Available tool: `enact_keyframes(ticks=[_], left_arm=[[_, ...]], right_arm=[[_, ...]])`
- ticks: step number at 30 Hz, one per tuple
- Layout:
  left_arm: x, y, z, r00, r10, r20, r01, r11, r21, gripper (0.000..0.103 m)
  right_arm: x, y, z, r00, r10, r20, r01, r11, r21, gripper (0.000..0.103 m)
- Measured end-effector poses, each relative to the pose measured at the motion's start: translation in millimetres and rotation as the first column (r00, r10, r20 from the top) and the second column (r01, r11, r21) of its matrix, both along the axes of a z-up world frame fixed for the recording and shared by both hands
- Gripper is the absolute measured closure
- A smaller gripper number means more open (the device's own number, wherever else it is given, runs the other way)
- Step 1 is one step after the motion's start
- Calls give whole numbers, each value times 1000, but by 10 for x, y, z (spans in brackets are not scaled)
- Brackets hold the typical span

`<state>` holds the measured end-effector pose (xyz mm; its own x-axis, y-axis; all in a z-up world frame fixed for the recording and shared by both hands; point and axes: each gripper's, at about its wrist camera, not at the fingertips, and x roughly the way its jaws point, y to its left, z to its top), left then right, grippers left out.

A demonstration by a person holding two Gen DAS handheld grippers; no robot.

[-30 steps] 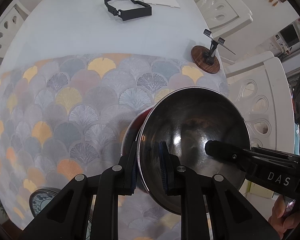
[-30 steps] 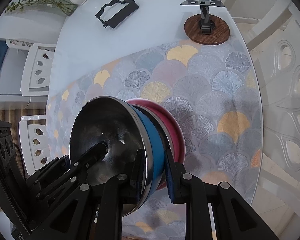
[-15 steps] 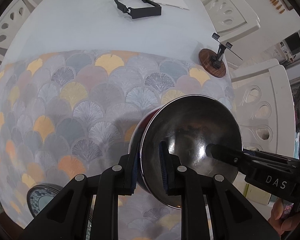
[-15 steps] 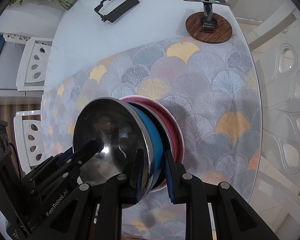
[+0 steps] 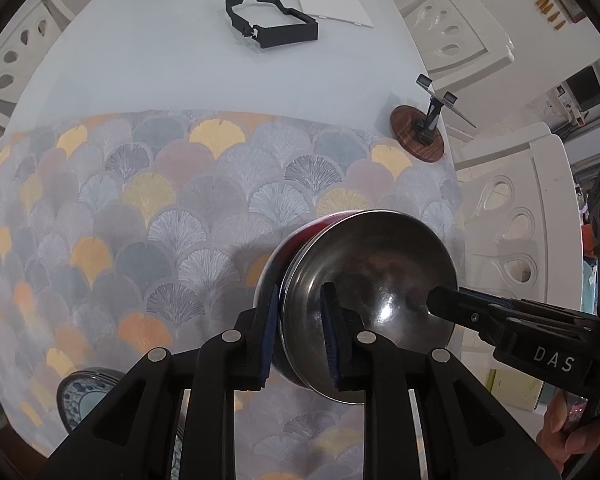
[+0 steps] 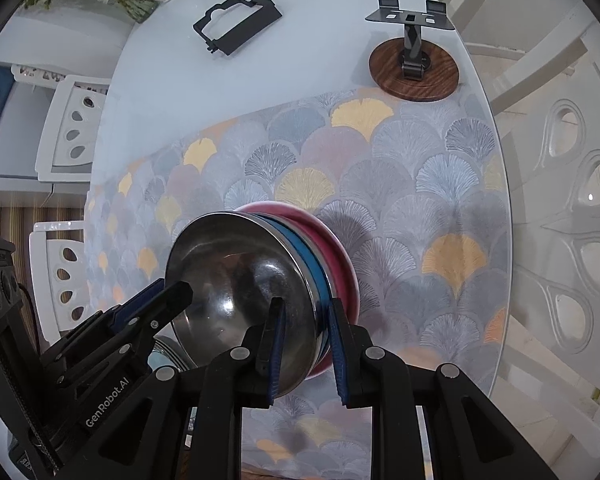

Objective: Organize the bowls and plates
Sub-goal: 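Open the left tool off the blue bowl rim while the right tool releases it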

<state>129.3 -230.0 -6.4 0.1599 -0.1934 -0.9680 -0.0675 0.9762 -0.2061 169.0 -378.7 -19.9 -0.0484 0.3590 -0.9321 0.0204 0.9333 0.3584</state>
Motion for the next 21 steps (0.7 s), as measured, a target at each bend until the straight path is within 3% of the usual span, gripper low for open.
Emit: enact_keyframes(ticks=[4, 6, 8, 9, 10, 11, 12, 21], left_arm=[[19, 57, 131, 1000, 7, 26, -6, 1000, -15, 83], [44, 107, 218, 999, 15, 48, -15, 1000, -10, 70], [73, 168, 297, 997, 20, 72, -20, 1000, -4, 68], [98, 198, 319, 997, 13, 78, -13, 1000, 6, 56], [117, 215, 316, 997, 8, 77, -9, 1000, 17, 45], [135, 244, 297, 997, 9, 78, -11, 1000, 30, 22], [136, 276, 277, 996, 15, 85, -18, 999, 33, 17], [117, 193, -263, 999, -34, -30, 34, 999, -20, 17]], right_arm=[[6, -35, 83, 1000, -4, 16, 4, 1000, 19, 83], [17, -72, 162, 999, -14, 35, 12, 999, 37, 82], [22, -102, 241, 998, -22, 61, 19, 999, 44, 68], [21, -119, 282, 996, -25, 80, 22, 999, 47, 63], [19, -130, 305, 995, -27, 94, 22, 999, 50, 49], [16, -143, 314, 994, -29, 104, 24, 998, 51, 44], [13, -157, 294, 994, -32, 102, 27, 998, 49, 43], [-76, -207, -344, 993, -112, 21, 109, 987, 122, 43]])
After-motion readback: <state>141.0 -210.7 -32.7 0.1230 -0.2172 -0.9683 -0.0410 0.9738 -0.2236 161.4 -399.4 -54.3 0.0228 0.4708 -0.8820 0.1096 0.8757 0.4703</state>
